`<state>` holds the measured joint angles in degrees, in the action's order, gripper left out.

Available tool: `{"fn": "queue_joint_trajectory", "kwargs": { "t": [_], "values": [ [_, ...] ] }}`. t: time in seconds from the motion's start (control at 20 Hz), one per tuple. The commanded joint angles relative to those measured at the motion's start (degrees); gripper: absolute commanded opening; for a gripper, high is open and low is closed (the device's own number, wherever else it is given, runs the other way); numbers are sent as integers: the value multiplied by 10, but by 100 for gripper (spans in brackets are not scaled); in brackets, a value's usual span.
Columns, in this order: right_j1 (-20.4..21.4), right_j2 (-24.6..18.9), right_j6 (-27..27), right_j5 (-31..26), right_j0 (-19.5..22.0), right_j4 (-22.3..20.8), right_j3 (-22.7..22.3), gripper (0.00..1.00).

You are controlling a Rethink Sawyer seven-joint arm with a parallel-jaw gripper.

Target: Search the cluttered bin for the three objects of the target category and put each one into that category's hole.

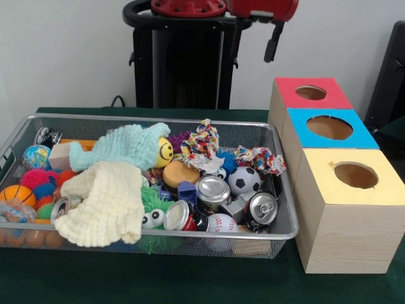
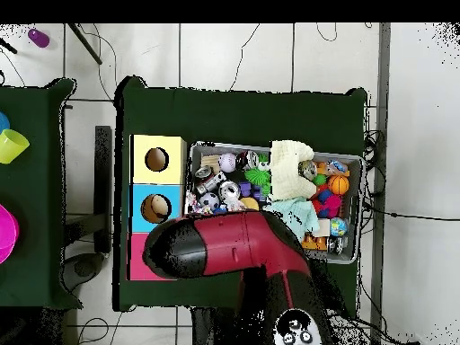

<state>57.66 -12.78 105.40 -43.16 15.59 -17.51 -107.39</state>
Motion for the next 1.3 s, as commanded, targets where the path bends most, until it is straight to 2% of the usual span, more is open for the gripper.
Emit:
{"fn": "queue_joint_trajectory", "kwargs": {
  "t": [0.05, 0.4, 0.95, 1.1, 1.3],
  "values": [
    [-144, -23, -9, 96, 38, -43, 29, 100],
    [-254, -31, -12, 189, 60, -61, 59, 100],
    [-310, 2, 28, 276, 49, -87, 54, 100],
    [-344, 25, 48, 330, 35, -107, 56, 100],
    [-375, 37, 52, 368, 27, -122, 60, 100]
  ]
}}
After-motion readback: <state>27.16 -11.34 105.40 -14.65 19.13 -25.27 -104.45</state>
